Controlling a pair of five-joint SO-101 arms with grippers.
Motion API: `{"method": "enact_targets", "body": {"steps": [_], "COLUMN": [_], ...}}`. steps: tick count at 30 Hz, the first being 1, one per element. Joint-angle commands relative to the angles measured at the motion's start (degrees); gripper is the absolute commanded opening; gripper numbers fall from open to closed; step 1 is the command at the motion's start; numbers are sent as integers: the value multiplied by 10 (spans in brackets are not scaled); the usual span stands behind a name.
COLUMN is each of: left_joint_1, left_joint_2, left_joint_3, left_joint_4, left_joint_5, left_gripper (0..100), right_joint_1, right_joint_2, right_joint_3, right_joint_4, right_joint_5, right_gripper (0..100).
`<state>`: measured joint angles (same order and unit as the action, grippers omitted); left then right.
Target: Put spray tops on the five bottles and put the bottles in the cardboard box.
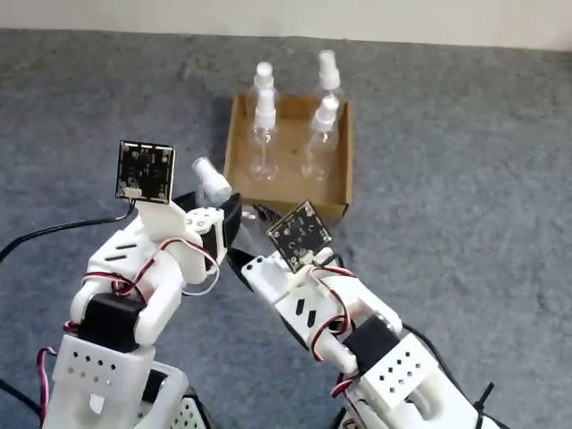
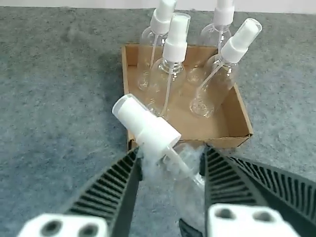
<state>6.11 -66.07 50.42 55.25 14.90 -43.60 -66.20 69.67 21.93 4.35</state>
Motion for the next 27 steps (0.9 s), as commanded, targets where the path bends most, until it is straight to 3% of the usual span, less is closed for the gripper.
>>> {"method": "enact_targets", "body": {"steps": [1, 7, 11, 15, 21, 27], "left_joint_1": [-42, -42, -46, -120, -222, -223], "left_joint_2": [-4, -3, -3, 4, 53, 185], "left_joint_3": [-76, -196, -233, -206, -91, -80], "left_joint_4": [15, 82, 99, 96, -16, -122], "left_joint_5": [-10, -11, -49, -52, -52, -53], "left_gripper": [127, 127, 127, 127, 127, 125], "right_joint_1": [1, 1, 1, 1, -3, -4], "right_joint_2": [-13, -15, -15, -17, -105, -217], "right_joint_3": [-15, -15, -15, -14, -15, -15], "right_joint_4": [5, 5, 7, 8, 78, 174], "right_joint_5": [-3, -3, -3, -3, -3, -2], "right_gripper": [4, 4, 4, 3, 3, 3]}}
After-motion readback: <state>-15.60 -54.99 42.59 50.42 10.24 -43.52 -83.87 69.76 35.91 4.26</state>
